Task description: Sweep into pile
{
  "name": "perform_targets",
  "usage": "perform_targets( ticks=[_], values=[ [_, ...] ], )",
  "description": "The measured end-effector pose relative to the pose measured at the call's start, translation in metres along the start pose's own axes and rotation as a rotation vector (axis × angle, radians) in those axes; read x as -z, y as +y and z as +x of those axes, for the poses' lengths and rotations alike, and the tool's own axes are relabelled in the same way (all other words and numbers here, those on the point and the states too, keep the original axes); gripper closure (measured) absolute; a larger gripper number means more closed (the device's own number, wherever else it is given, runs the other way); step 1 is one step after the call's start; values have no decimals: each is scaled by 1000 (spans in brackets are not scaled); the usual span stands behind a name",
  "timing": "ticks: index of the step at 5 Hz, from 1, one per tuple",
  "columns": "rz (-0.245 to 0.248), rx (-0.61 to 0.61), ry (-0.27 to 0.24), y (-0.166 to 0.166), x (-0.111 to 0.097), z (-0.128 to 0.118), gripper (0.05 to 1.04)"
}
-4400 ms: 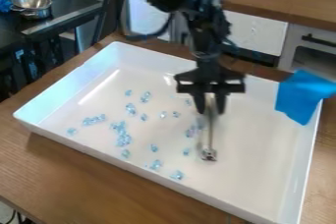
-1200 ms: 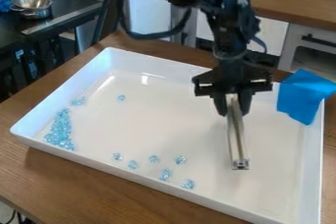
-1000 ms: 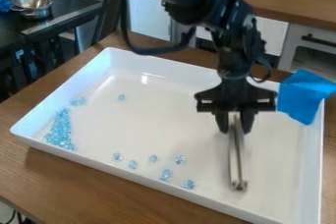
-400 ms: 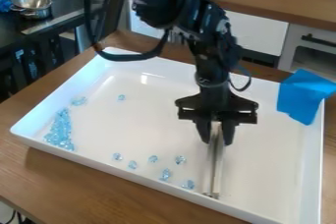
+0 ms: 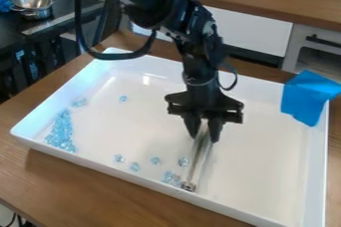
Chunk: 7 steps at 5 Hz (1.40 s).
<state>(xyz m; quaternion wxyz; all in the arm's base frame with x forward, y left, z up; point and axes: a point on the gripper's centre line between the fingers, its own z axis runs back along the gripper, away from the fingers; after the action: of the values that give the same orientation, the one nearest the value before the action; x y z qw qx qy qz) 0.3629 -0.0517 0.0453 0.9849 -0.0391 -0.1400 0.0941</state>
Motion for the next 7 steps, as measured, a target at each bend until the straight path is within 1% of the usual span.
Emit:
perform_targets(
  ticks=[1,2,3,4,5,6,7],
  values=[
    [30,25,11,12,0,1,714],
    [49,38,26,30,-1,4,714],
    [72,50,52,54,-3,10,714],
    [86,60,87,78,-7,10,714],
    [93,66,101,101,-11,13,714],
    [103,102,90,122,-13,16,714],
    [106,114,114,146,-16,11,714]
  ],
)
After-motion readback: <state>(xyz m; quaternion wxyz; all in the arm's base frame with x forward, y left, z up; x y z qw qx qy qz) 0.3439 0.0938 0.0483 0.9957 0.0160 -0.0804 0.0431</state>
